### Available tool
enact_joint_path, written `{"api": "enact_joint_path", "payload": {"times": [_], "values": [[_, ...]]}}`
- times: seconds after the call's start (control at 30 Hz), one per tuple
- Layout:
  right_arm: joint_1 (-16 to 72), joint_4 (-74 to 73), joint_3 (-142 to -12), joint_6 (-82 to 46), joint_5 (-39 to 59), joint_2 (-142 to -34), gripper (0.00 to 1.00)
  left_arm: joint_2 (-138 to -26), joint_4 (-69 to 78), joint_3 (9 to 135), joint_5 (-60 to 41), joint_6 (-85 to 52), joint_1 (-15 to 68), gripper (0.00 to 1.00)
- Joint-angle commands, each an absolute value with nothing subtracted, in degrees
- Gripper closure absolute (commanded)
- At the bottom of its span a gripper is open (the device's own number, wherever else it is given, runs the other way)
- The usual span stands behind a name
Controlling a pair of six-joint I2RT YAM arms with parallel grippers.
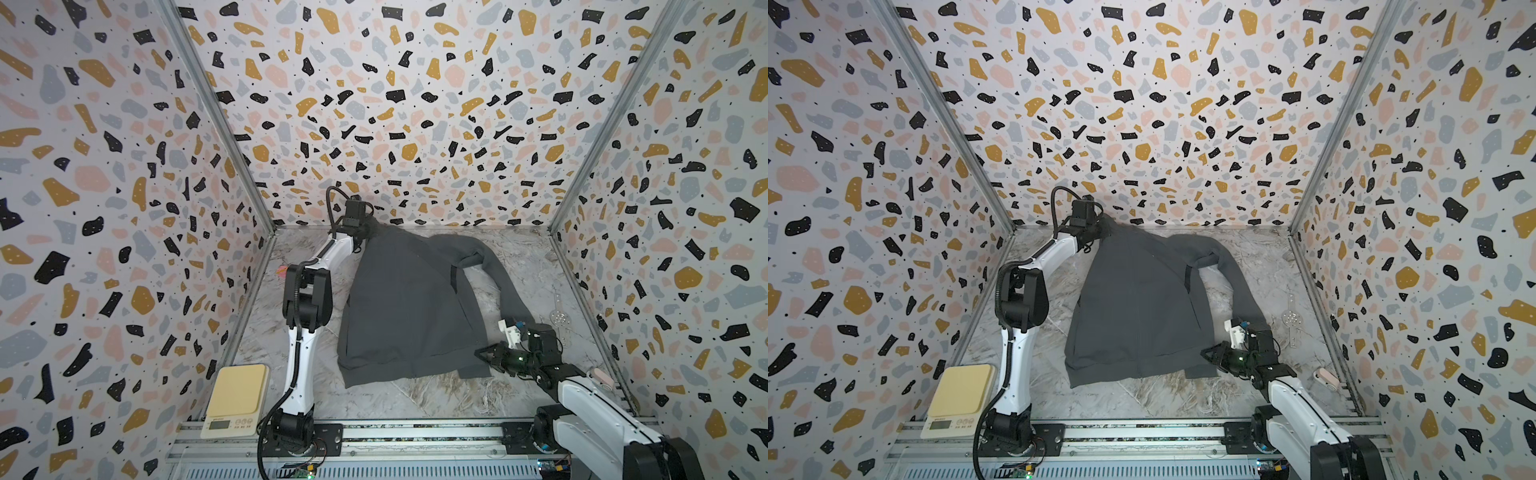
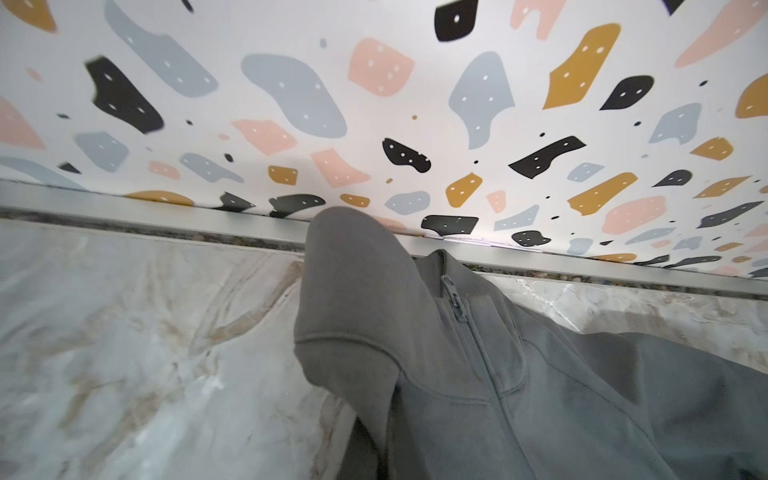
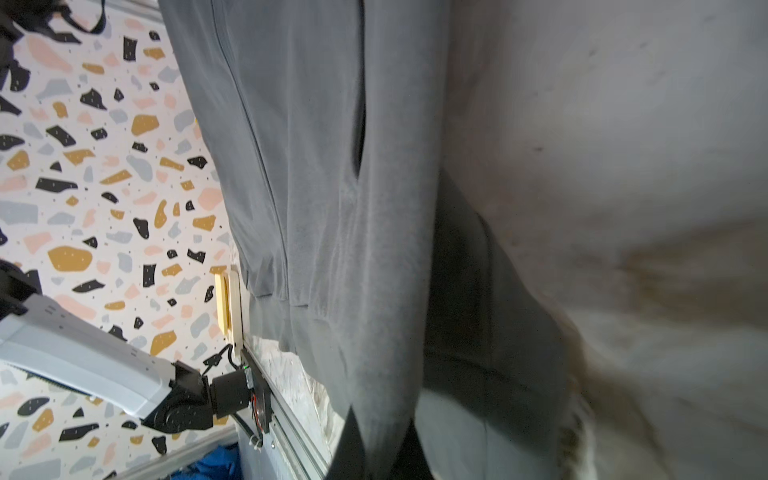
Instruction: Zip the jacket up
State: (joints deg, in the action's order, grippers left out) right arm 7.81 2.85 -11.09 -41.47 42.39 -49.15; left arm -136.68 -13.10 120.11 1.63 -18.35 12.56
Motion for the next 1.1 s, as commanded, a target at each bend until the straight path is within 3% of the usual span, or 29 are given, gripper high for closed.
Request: {"api": "enact_joint_path", "payload": {"times": [0.0, 0.2, 0.27, 0.33, 0.4, 0.57, 0.67, 0.8, 1.07], "values": [[7.12, 12.40, -9.78, -41.13, 40.34, -46.90, 1.00, -139.78, -13.61, 126.17, 9.33, -11.57, 11.56, 1.00], [7.51, 9.19, -5.21, -42.65, 39.99, -48.40, 1.00, -144.83, -15.64, 129.76, 10.74, -9.80, 10.90, 1.00], [7.98, 9.59, -5.64, -42.08, 38.84, -48.60, 0.74, -144.84, -15.97, 128.74, 10.57, -10.02, 10.73, 1.00], [8.33, 11.07, -7.46, -40.92, 37.82, -48.31, 0.59, -144.10, -16.91, 127.55, 9.39, -10.85, 10.54, 0.75], [8.72, 14.39, -10.90, -38.55, 35.37, -47.91, 0.50, -142.38, -17.79, 125.90, 8.67, -12.16, 10.38, 0.45], [9.32, 17.16, -23.99, -32.24, 30.36, -52.69, 0.44, -132.85, -17.41, 116.59, 7.04, -15.96, 10.28, 0.19], [9.40, 11.78, -31.76, -31.12, 29.79, -60.33, 0.43, -124.97, -16.67, 108.35, 5.28, -18.15, 10.28, 0.15], [9.50, 0.55, -42.05, -31.63, 32.24, -73.71, 0.47, -110.33, -8.30, 89.06, -0.65, -22.59, 10.59, 0.20], [8.62, -14.43, -64.86, -33.48, 35.50, -105.86, 0.66, -85.54, 6.16, 51.80, -3.15, -34.50, 16.53, 0.24]]}}
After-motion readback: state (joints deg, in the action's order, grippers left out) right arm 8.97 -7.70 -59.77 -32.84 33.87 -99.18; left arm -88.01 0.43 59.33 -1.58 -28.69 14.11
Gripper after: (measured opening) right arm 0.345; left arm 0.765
